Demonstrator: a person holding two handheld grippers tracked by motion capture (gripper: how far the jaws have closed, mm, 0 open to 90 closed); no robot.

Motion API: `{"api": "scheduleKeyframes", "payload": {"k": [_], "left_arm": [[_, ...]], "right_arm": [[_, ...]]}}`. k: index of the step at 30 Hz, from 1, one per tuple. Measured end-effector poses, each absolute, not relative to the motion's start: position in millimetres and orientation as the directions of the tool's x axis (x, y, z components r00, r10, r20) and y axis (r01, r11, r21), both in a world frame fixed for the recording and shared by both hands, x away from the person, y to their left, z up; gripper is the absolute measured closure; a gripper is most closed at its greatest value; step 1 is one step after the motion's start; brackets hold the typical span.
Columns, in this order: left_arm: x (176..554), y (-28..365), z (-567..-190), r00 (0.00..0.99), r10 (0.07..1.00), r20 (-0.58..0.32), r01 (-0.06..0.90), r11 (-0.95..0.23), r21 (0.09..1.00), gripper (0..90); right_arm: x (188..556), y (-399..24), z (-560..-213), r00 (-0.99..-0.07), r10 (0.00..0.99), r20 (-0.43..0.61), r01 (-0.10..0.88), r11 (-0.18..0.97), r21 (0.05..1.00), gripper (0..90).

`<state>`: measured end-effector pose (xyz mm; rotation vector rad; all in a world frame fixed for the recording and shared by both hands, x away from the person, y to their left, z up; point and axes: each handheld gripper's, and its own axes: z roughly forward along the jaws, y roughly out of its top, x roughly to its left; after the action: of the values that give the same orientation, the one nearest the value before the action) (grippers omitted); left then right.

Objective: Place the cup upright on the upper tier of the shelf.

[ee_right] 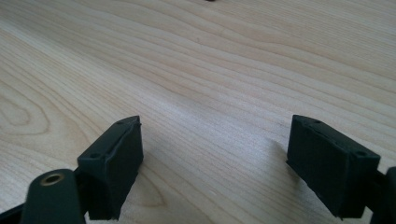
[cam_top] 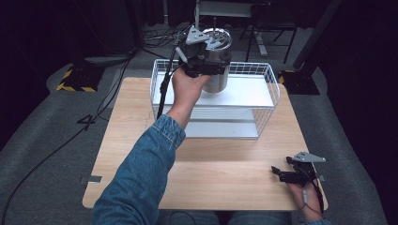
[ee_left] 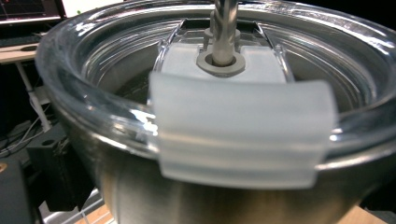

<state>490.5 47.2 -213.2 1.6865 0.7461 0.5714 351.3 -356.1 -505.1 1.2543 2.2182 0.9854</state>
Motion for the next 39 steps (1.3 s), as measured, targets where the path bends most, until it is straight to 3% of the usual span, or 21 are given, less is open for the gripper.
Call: {"api": "scheduleKeyframes", "payload": {"k": [23,39], "left_arm": [[519,26,-238,0.645,0.764,-0.028,0.262,-0.186,0.947,3.8],[522,19,-246,0.643,0.766,-0.011,0.263,-0.206,0.942,3.7]], "right_arm": [[351,-356,-505,-0.513,0.858,-0.006,0.571,0.346,0.744,18.8],[351,-356,-505,-0.514,0.858,-0.006,0.571,0.347,0.744,18.9]]}}
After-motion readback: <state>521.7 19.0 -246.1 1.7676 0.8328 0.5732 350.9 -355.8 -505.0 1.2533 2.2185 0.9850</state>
